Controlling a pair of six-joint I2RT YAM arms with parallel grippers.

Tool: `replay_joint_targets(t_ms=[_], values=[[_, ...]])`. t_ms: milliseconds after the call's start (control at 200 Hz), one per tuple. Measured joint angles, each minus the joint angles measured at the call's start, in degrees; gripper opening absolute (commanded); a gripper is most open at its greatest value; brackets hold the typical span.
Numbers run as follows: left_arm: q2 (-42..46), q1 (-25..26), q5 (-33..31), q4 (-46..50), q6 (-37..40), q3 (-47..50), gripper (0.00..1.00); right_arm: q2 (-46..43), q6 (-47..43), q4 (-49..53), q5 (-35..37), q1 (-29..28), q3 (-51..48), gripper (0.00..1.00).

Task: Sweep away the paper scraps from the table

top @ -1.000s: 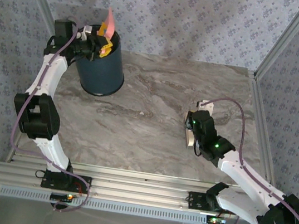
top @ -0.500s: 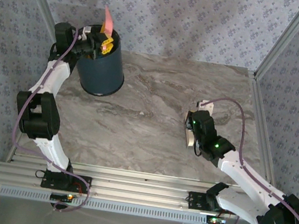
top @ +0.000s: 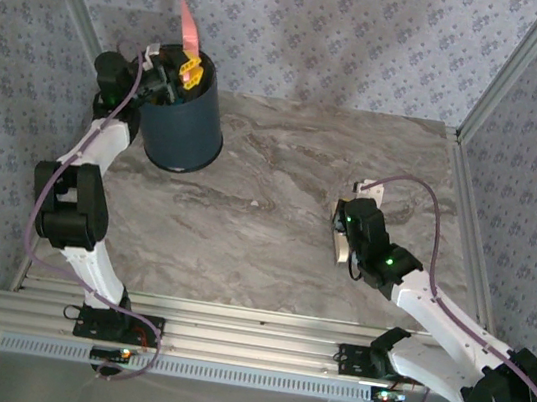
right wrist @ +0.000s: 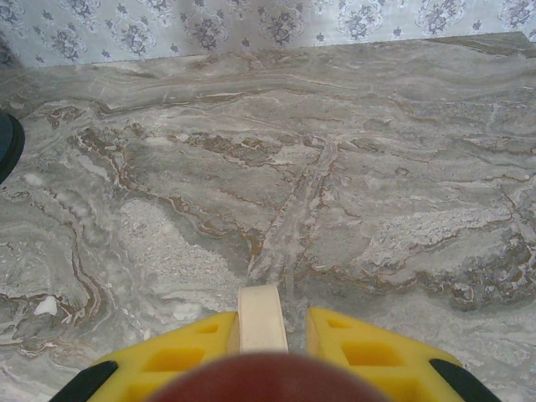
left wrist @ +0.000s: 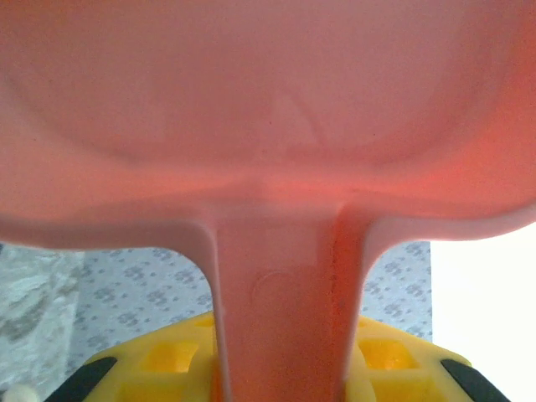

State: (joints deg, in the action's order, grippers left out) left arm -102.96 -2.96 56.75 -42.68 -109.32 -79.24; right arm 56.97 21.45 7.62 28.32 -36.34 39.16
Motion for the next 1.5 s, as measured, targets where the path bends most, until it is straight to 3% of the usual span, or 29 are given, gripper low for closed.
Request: replay_joint_targets(t_ms=[445, 974, 1259, 1499], values=[[-1.5, 1.7, -6.7, -15.2, -9.3, 4.1, 0.0, 0.0, 0.0, 0.0, 0.0, 0.0, 0.0, 0.0], [-3.1, 2.7, -11.1, -23.4, -10.6, 7.6, 0.0, 0.0, 0.0, 0.0, 0.0, 0.0, 0.0, 0.0], [-0.8, 2.7, -9.3, -13.1, -5.0, 7.6, 0.0, 0.0, 0.0, 0.0, 0.0, 0.0, 0.0, 0.0], [5.0, 2.7, -6.9, 6.8, 10.5, 6.9, 0.0, 0.0, 0.0, 0.0, 0.0, 0.0, 0.0, 0.0]])
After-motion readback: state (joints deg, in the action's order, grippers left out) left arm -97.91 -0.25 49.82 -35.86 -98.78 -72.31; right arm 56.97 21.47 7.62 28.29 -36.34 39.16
